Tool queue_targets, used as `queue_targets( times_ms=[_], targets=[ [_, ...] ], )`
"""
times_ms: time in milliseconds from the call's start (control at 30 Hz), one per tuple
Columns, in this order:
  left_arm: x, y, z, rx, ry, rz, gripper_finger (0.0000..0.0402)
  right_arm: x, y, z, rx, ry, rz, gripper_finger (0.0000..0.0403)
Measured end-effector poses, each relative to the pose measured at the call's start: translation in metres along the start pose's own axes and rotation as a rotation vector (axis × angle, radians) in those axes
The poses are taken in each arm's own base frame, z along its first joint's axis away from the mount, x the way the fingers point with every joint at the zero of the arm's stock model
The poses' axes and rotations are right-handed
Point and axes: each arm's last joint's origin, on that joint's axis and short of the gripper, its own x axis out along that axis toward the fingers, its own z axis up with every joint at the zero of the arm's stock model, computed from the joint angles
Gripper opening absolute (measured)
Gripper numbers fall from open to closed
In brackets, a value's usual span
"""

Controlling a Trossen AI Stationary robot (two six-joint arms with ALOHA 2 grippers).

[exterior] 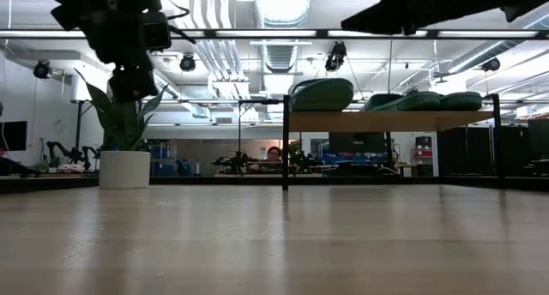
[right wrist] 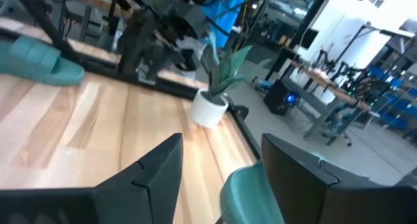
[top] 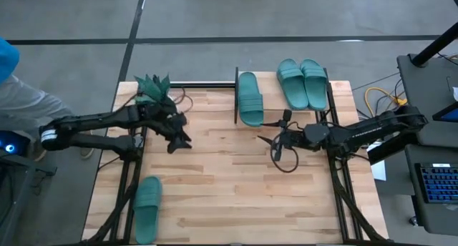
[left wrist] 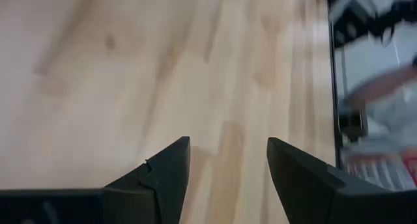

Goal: Pick and place slides into the shelf
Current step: Put the green slipper on the shelf

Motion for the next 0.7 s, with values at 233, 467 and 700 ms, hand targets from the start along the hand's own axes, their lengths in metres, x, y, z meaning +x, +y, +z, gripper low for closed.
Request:
queue_targets(
  times_ms=[233, 467, 700],
  targets=[
    [0.016, -0.011, -0.025, -0.159, 0.297, -0.012, 0.0189, 0.005, 0.003, 0.0, -0.024, 0.009, 0.003, 0.0198],
    [0.027, -0.028, -0.044, -0.383, 0.546, -0.08, 0.0189, 0.005, 0.001, 0.003, -0.031, -0.014, -0.007, 0.0198],
    [0.037, -0.037, -0.063, -0.389, 0.66, -0.057, 0.0189, 0.005, 0.001, 0.003, -0.03, -0.015, -0.007, 0.0199]
  ],
)
